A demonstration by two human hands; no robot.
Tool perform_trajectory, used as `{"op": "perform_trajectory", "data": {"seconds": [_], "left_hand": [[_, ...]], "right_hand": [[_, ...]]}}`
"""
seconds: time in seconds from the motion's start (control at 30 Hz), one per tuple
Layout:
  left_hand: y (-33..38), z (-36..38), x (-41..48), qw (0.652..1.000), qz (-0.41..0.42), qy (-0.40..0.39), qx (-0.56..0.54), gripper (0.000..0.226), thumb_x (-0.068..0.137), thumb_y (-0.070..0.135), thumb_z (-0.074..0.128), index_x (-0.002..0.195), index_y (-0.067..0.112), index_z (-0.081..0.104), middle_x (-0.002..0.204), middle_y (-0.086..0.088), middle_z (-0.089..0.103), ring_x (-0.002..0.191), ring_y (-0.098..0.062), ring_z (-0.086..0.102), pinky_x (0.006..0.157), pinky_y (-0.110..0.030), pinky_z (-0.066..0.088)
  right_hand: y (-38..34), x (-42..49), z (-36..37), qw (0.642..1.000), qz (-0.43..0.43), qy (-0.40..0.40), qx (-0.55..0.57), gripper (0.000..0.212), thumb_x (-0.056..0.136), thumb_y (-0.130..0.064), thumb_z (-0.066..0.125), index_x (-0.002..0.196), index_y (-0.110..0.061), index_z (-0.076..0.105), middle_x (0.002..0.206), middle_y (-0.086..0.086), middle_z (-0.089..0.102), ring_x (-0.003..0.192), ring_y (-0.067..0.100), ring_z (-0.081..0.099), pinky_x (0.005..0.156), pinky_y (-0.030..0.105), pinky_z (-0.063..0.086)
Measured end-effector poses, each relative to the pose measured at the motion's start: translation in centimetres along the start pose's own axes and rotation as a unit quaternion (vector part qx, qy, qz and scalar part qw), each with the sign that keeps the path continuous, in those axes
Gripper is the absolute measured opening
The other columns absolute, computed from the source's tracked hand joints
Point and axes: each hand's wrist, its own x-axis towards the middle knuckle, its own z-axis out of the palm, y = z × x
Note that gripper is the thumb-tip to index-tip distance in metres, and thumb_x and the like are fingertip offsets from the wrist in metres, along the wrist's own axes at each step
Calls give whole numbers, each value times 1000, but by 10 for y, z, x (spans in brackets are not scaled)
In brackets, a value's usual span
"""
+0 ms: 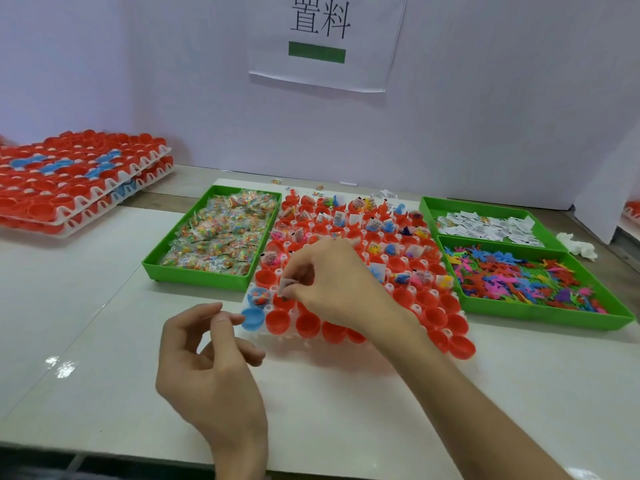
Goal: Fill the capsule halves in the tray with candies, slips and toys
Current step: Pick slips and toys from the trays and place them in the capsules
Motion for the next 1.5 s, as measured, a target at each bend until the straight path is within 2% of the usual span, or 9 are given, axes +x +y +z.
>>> {"op": "perform_trajectory", "data": {"seconds": [0.33, 0.43, 0.6, 0.9, 1.13, 1.23, 1.37, 1.43, 1.5], "left_hand": [[0, 0, 1, 1000, -12, 9, -8, 22, 88, 7, 55, 85, 27, 63, 74, -1, 66, 36, -16, 50, 41, -21, 43], [-1, 0, 1, 1000, -16, 10, -9, 23, 88, 5, 55, 84, 26, 63, 74, 0, 66, 36, -15, 50, 39, -20, 41], [-1, 1, 0, 1000, -19, 8, -14, 21, 87, 6, 55, 84, 25, 63, 74, -2, 66, 36, -14, 49, 39, -20, 39], [-3, 1, 0, 1000, -12, 10, -11, 21, 87, 2, 56, 84, 22, 64, 71, 0, 67, 36, -14, 49, 40, -19, 40], [-7, 0, 3, 1000, -5, 7, -17, 19, 86, 5, 56, 84, 22, 64, 70, 2, 67, 38, -14, 49, 40, -19, 40], [-8, -3, 24, 1000, -18, -7, -22, 18, 83, 10, 57, 82, 26, 65, 67, 3, 67, 46, -15, 50, 42, -21, 40], [1, 2, 90, 984, 18, -161, 69, 21, 85, 14, 59, 81, 31, 72, 70, 12, 72, 56, -4, 58, 51, -15, 46], [3, 20, 128, 939, 63, -279, 191, 19, 88, 17, 65, 84, 34, 74, 73, 13, 73, 62, 0, 64, 56, -14, 49], [-3, 47, 161, 866, 92, -368, 327, 16, 91, 18, 69, 93, 33, 74, 83, 15, 72, 70, -2, 66, 55, -17, 47]], "right_hand": [[0, 4, 9, 998, 10, -53, -36, 7, 85, -21, 78, 91, -18, 81, 75, -14, 62, 65, -1, 54, 56, 9, 35], [1, 4, 6, 997, -1, -72, -37, 10, 89, -23, 74, 94, -19, 82, 79, -11, 71, 68, 2, 61, 55, 11, 43], [0, 5, 8, 999, 4, -42, -16, 6, 87, -14, 76, 91, -16, 80, 83, -5, 75, 73, 4, 66, 68, 20, 57], [3, 6, 7, 999, -14, -52, -1, 8, 81, -24, 83, 83, -22, 75, 73, -16, 63, 66, -1, 59, 54, 8, 45], [6, 5, 0, 999, -23, -33, 10, 11, 85, -31, 79, 90, -22, 75, 80, -13, 67, 72, 2, 62, 63, 17, 54], [8, 0, -15, 998, -18, 21, 51, 5, 89, -28, 74, 89, -23, 76, 80, -13, 70, 75, 0, 63, 68, 17, 55], [24, -20, -44, 993, -4, 77, 93, 6, 90, -23, 72, 85, -24, 75, 74, -14, 69, 71, -1, 63, 65, 12, 49], [36, -30, -59, 991, 5, 81, 103, 7, 90, -22, 72, 85, -24, 75, 76, -12, 71, 70, 5, 65, 65, 18, 52], [50, -38, -74, 990, 17, 91, 105, 7, 90, -24, 73, 84, -26, 75, 77, -9, 72, 71, 11, 67, 67, 26, 56]]}}
